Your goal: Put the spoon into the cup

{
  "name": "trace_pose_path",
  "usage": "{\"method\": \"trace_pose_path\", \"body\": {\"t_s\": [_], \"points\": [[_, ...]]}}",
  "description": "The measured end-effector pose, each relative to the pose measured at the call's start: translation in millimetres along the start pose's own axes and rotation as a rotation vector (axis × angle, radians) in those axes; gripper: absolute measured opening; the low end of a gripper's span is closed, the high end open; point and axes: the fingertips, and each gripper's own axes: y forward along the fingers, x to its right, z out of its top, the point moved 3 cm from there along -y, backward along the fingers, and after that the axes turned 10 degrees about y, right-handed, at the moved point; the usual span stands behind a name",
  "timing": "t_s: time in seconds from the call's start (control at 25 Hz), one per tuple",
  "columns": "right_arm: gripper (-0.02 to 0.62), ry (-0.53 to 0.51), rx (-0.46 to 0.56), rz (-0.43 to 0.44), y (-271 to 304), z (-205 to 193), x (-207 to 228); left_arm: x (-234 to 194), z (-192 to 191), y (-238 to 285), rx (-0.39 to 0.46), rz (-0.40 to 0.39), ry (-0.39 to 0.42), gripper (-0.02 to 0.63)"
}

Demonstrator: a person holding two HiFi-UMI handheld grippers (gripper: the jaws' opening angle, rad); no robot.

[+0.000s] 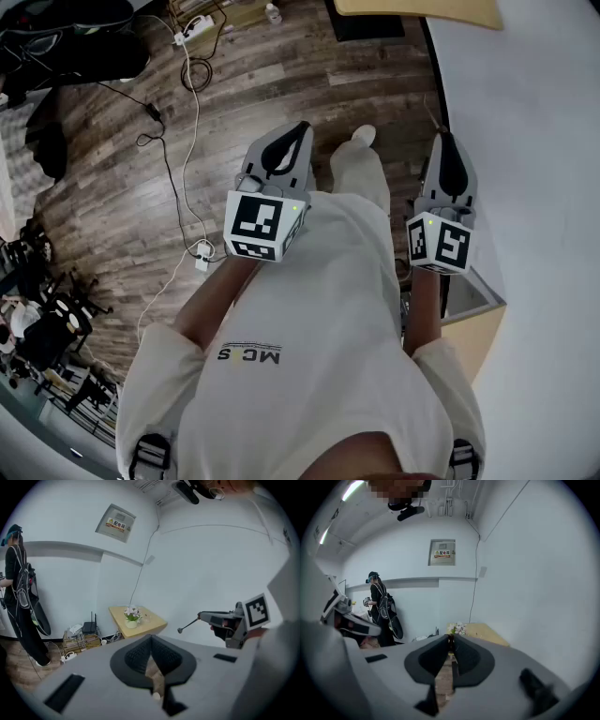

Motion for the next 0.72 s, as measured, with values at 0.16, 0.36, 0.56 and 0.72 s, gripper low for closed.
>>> {"method": "trace_pose_path", "body": {"t_s": [0.16, 0.36, 0.56, 0.72], "points": [[0.052, 0.063, -0.038, 0.055, -57, -29, -3, 43, -5, -16, 0.01, -0.002, 0.025, 0.014], [0.052, 0.124, -0.038, 0.053, -103, -33, 27, 107, 13, -19, 0.027, -0.04, 0.038, 0.014], [0.052, 0.189, 0.03, 0.082, -128, -33, 61, 156, 28, -16, 0.047, -0.067, 0.094, 0.014], [0.052, 0.19, 0.047, 0.094, -141, -30, 74, 174, 27, -19, 0.048, -0.057, 0.11, 0.014]]}}
